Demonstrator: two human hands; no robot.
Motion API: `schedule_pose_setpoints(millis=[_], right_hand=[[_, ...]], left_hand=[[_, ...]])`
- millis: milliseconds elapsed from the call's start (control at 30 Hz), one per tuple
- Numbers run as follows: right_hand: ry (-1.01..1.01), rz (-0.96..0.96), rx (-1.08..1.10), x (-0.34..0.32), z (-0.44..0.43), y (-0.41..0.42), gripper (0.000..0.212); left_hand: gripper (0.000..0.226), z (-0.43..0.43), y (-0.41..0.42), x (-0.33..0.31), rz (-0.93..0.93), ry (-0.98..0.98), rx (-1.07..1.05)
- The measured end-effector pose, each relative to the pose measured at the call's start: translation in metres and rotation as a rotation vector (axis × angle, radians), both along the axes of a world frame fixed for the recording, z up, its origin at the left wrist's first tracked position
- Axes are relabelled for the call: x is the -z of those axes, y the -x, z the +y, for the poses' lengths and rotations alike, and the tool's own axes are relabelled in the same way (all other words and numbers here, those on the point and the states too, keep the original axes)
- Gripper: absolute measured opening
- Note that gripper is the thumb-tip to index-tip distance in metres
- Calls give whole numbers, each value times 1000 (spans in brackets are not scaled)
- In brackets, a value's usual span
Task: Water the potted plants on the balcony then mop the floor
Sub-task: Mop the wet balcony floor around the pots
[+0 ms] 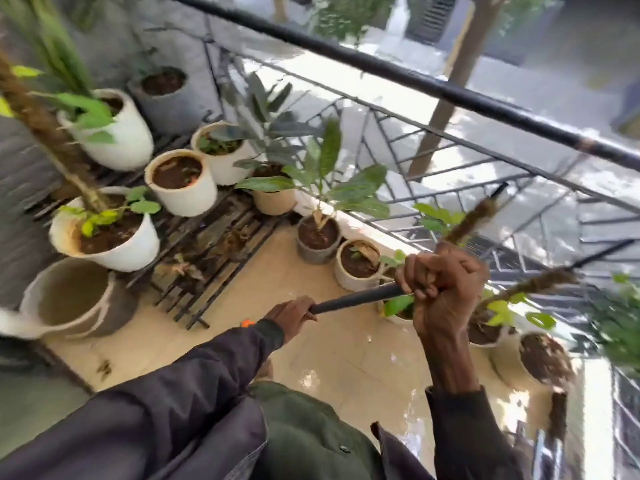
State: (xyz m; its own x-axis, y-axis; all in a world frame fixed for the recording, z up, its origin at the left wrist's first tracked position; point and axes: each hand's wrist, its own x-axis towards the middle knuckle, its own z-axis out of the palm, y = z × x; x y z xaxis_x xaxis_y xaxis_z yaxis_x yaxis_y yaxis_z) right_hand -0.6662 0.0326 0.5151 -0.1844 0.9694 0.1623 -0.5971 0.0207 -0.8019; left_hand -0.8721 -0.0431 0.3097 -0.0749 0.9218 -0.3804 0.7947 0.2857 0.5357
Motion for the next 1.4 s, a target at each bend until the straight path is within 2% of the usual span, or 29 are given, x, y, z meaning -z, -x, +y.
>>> schedule_pose_setpoints(millis=[133, 233, 367, 533, 733, 1100, 1267, 1400], right_hand=[[-19, -9, 211, -9, -16, -73, 46], [-68, -15, 344, -11, -34, -116, 38], [-71, -49, 549, -14, -59, -173, 44], [-45, -146, 804, -25, -85, -219, 38], [33, -212, 1142, -38, -119, -259, 49], [127, -376, 1612, -64, -210, -305, 38], [177, -425, 1722, -76, -258, -344, 38], [180, -472, 1751, -78, -301, -385, 43]], left_hand=[[23, 33, -70, -6, -7, 4, 234], [20, 50, -119, -7, -7, 4, 380], [20, 67, -191, -6, -34, 16, 588], [19, 80, -272, -6, -93, 5, 799], [20, 79, -358, -5, -194, 98, 1140], [28, -10, -503, -32, -260, 299, 1679], [28, -73, -559, -46, -254, 393, 1781], [21, -126, -604, -53, -319, 470, 1761]])
